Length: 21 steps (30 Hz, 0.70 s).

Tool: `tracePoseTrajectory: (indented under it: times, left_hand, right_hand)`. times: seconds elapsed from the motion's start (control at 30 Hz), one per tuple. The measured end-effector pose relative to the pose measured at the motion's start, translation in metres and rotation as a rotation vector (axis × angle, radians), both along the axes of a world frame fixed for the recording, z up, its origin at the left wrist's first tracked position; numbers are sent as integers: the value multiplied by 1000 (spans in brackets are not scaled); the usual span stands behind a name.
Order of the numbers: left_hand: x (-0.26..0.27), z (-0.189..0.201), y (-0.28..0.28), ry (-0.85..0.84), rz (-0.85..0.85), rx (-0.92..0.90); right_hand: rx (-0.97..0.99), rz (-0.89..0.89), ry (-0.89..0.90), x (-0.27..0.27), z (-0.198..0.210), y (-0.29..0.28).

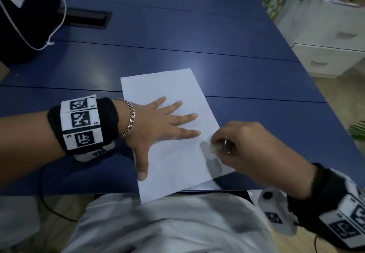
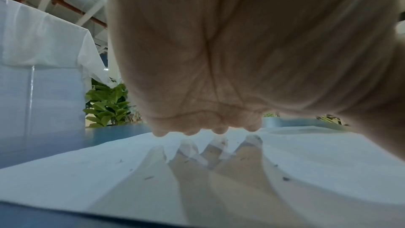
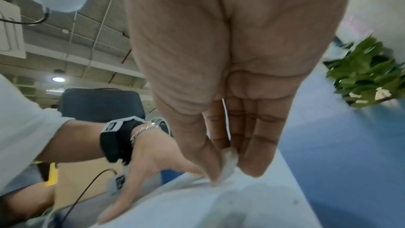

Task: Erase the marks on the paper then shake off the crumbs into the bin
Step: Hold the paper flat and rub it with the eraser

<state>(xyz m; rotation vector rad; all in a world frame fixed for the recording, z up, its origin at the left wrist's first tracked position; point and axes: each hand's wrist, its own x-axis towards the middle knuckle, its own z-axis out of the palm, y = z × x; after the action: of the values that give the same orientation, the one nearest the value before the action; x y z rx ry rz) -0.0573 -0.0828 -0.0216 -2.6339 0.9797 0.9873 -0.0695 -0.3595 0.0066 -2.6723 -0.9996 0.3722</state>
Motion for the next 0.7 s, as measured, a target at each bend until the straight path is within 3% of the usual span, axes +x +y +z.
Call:
tracePoseTrajectory:
  times: [0.1, 0.27, 0.53, 0.7]
  left_hand:
    - [-6, 5, 17, -39, 150, -64]
    - [-14, 13, 58, -106, 442, -76]
    - [-34, -7, 21, -67, 462, 2]
    - [-33, -18, 23, -94, 415, 46]
  right_hand:
    - [-63, 65, 39, -7, -14, 1]
    - [-14, 78, 56, 6, -1, -6]
    - [-42, 315, 8, 37, -1, 54]
    - [-36, 268, -47, 55, -12, 79]
